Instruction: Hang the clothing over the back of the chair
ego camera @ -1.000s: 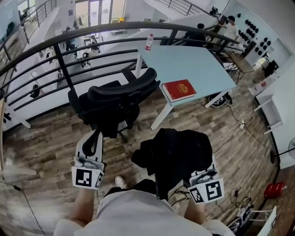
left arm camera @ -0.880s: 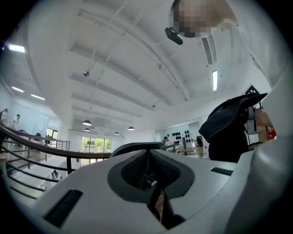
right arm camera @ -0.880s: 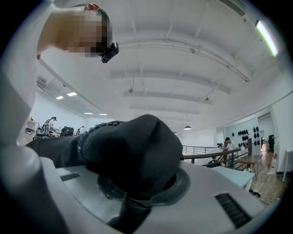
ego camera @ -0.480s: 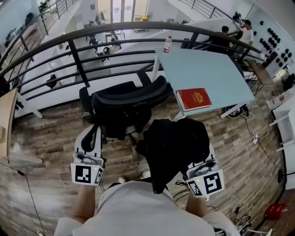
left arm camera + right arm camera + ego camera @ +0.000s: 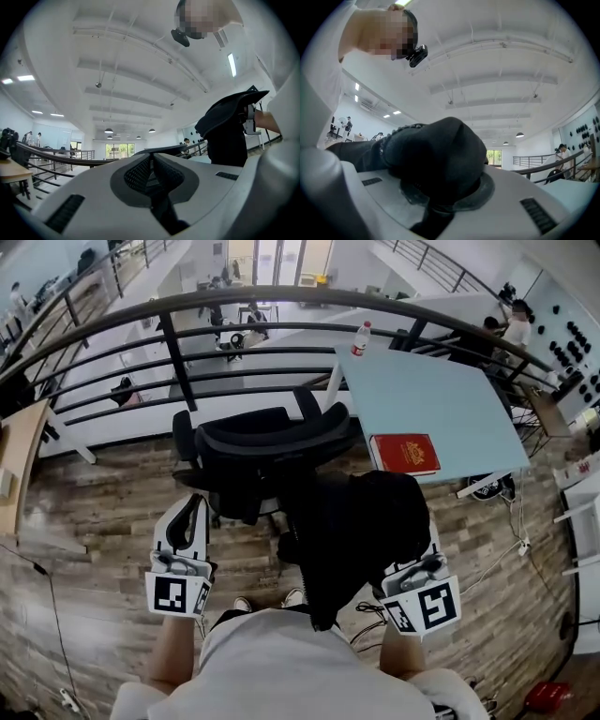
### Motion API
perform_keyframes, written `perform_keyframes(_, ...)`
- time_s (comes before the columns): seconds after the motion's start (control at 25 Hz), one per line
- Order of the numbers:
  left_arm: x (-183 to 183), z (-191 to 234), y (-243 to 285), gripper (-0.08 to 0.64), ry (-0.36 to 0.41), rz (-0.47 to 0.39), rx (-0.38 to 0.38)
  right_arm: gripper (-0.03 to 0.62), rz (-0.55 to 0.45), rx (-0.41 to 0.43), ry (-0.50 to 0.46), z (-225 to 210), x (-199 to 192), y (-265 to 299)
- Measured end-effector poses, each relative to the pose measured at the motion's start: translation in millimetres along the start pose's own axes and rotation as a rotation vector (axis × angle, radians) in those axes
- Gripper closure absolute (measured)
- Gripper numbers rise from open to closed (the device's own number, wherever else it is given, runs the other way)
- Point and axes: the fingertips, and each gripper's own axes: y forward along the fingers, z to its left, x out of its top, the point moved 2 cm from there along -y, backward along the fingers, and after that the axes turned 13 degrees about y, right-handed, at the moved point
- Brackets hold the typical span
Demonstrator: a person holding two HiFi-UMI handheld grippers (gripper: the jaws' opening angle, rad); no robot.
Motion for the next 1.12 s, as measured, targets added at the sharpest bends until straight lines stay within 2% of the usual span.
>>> perform_keyframes(0.52,1,1,-4,0.52,-0.013,-0.043,-0.03,0.512,-0.138,0.016,-0.14,10,80,76)
perform_keyframes(0.88,4,10,-9,0.52,0.005,-0.052,-0.027,0.511,-0.171,-0.014,-0.128,-8,114,154)
perform_keyframes(1.12,4,18,-5,0.52,0.017,-0.05,-0.001,0.509,-0.193,-0.031,-0.232,-3,131,198)
